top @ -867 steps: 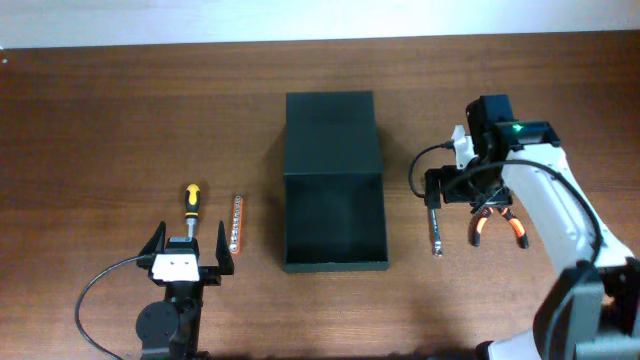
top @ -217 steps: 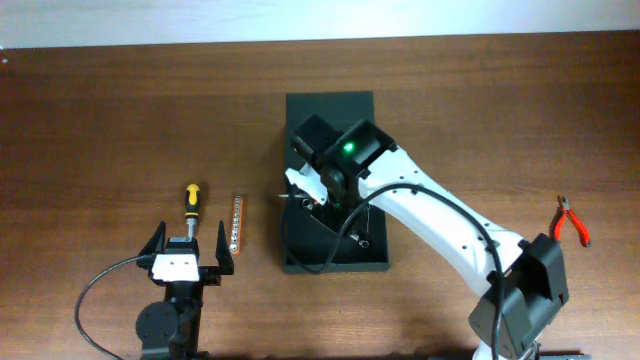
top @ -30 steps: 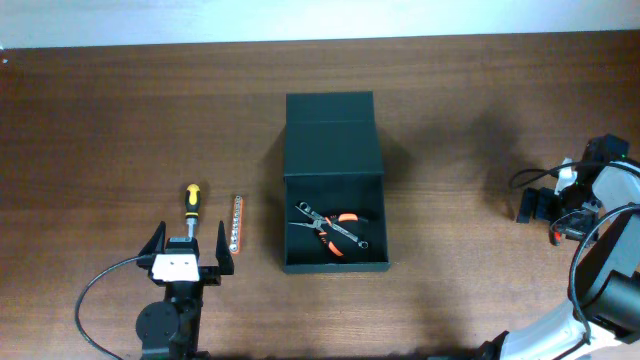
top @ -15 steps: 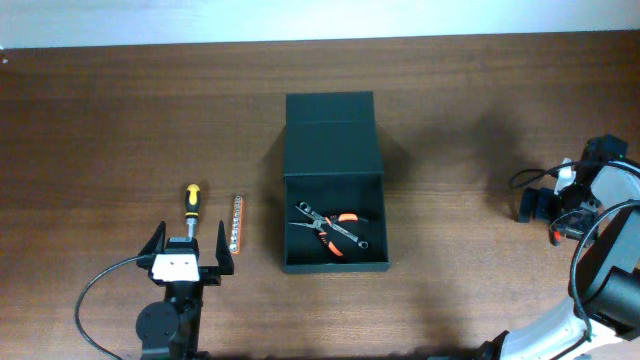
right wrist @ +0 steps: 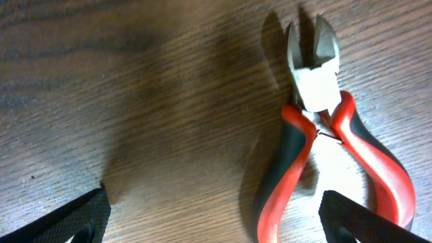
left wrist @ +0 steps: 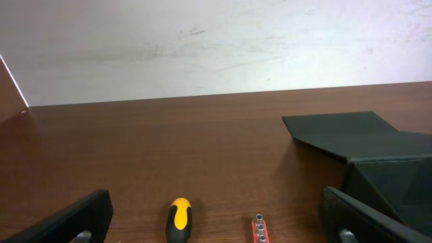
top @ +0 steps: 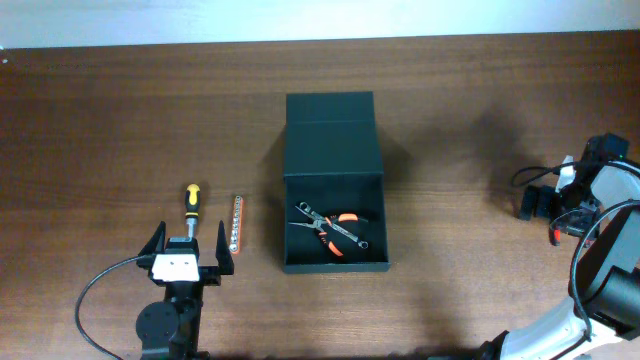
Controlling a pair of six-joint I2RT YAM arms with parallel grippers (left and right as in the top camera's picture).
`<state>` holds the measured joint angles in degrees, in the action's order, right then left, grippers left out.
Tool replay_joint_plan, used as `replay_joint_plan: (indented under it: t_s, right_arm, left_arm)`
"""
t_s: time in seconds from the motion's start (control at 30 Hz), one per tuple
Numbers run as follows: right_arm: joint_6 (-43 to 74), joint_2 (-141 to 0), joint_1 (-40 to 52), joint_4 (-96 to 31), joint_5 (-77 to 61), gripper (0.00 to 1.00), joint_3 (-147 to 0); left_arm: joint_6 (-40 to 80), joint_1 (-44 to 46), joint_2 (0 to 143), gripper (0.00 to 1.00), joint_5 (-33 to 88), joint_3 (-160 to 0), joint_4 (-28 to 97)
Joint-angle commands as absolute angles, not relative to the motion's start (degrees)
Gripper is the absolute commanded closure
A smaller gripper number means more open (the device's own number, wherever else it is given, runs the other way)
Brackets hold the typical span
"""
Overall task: Pack container
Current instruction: 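Lower the right gripper over the red-black pliers and close on them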
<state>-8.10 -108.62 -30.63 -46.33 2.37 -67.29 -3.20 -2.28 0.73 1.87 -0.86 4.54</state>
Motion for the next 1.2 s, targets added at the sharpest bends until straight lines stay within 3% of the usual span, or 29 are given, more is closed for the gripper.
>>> replay_joint_plan:
  t_s: [0.0,0.9,1.03,1.17]
  right_arm:
    - [-8.1,-109.4,-30.4,-45.8,3.4,0.01,-66.7]
    - [-8.1,-112.1,-30.4,-44.1,3.5,0.0,-66.7]
    - [-8.1,-112.1,-30.4,-44.1,3.5,0.14,-66.7]
    - [-7.8,-112.1,-30.5,-44.0,3.4,0.14,-66.7]
  left_arm:
    - [-3.0,-2.5,0.3,0.01,1.7,-0.5,4.6]
    - [-3.0,-2.5,0.3,0.01,1.7,-0.5,4.6]
    - [-3.0,-2.5,0.3,0.01,1.7,-0.5,4.6]
    - [-3.0,-2.5,0.3,0.01,1.7,-0.5,4.6]
